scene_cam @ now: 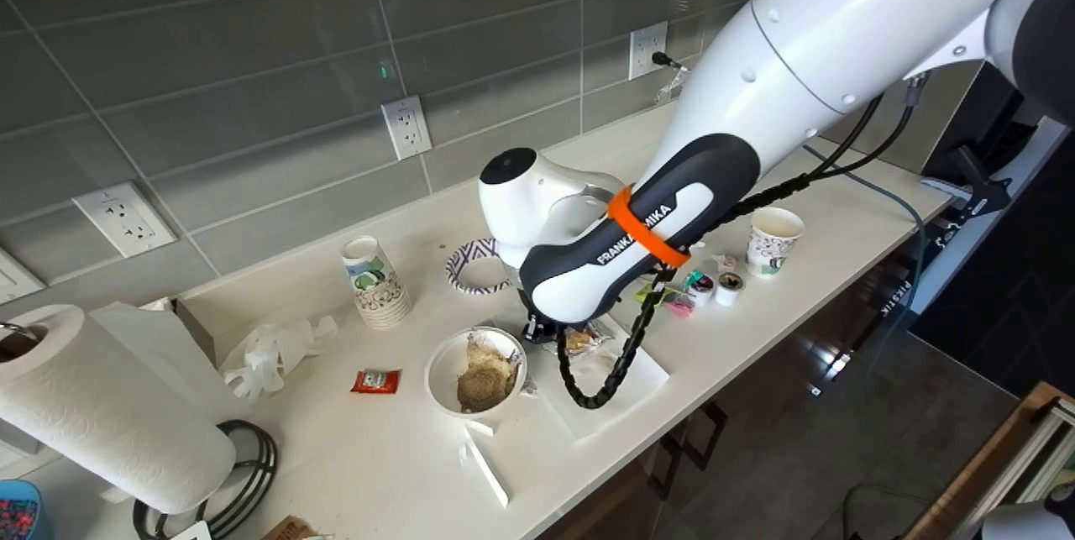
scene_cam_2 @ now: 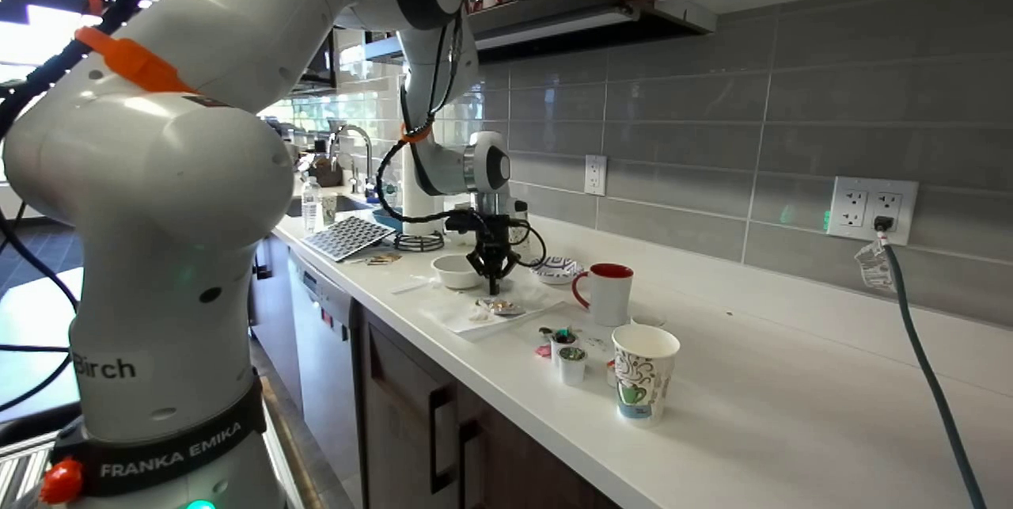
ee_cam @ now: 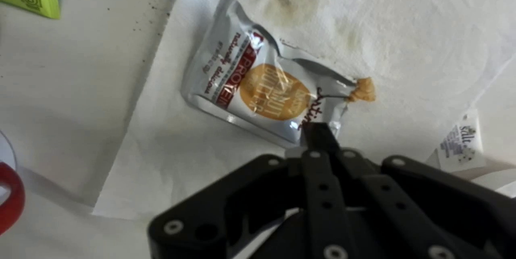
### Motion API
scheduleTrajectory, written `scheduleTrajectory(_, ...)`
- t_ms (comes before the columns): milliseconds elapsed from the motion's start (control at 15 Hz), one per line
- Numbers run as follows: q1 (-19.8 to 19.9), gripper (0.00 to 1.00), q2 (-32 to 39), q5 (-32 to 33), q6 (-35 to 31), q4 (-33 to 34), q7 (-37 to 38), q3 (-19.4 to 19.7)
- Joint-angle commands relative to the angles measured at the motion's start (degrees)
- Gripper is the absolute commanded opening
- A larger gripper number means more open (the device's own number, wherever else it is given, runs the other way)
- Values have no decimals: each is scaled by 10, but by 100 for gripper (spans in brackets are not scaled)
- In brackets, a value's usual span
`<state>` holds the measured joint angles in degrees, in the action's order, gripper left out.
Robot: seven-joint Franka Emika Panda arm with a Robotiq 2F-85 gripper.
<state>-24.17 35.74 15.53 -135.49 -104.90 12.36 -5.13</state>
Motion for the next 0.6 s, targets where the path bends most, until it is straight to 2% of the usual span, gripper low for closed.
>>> scheduleTrajectory(0, -16, 0, -23, 24, 5, -22, 46, 18)
scheduleTrajectory(533, 7, 0, -16, 3, -15, -43, 57, 13)
